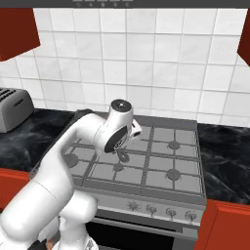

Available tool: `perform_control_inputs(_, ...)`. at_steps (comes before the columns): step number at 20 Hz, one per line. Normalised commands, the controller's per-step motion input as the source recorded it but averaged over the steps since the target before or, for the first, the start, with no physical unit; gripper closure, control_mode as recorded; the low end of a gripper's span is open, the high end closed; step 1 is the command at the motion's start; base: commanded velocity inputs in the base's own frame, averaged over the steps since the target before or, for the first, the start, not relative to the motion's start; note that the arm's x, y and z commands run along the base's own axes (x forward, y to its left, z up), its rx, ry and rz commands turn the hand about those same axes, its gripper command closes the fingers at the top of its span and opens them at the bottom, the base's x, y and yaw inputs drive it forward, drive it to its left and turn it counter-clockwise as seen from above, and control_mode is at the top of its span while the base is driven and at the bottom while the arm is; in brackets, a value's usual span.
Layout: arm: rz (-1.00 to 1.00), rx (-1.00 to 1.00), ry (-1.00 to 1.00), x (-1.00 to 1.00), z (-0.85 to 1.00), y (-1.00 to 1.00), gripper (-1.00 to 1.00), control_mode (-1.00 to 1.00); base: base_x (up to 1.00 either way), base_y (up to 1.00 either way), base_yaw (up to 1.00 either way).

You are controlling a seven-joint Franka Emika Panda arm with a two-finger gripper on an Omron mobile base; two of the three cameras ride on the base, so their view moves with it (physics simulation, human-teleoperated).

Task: Pick up the pan with the steak in it and place it on the dining table. Then place the steak on the plate.

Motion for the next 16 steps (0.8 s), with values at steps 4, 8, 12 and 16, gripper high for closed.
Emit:
perform_control_inputs(4, 0.23, 0.0, 0.05, -0.56, 0.18, 0.31, 1.0, -1.0, 0.0, 0.0, 0.0)
perform_control_inputs(8, 0.21, 0.0, 0.07, -0.52, 0.2, 0.43, 1.0, -1.0, 0.0, 0.0, 0.0)
perform_control_inputs(12, 0.2, 0.01, 0.13, -0.39, 0.06, 0.63, 1.0, -1.0, 0.0, 0.0, 0.0)
perform_control_inputs(16, 0.19, 0.14, 0.14, -0.4, 0.0, 0.4, 1.0, -1.0, 0.0, 0.0, 0.0)
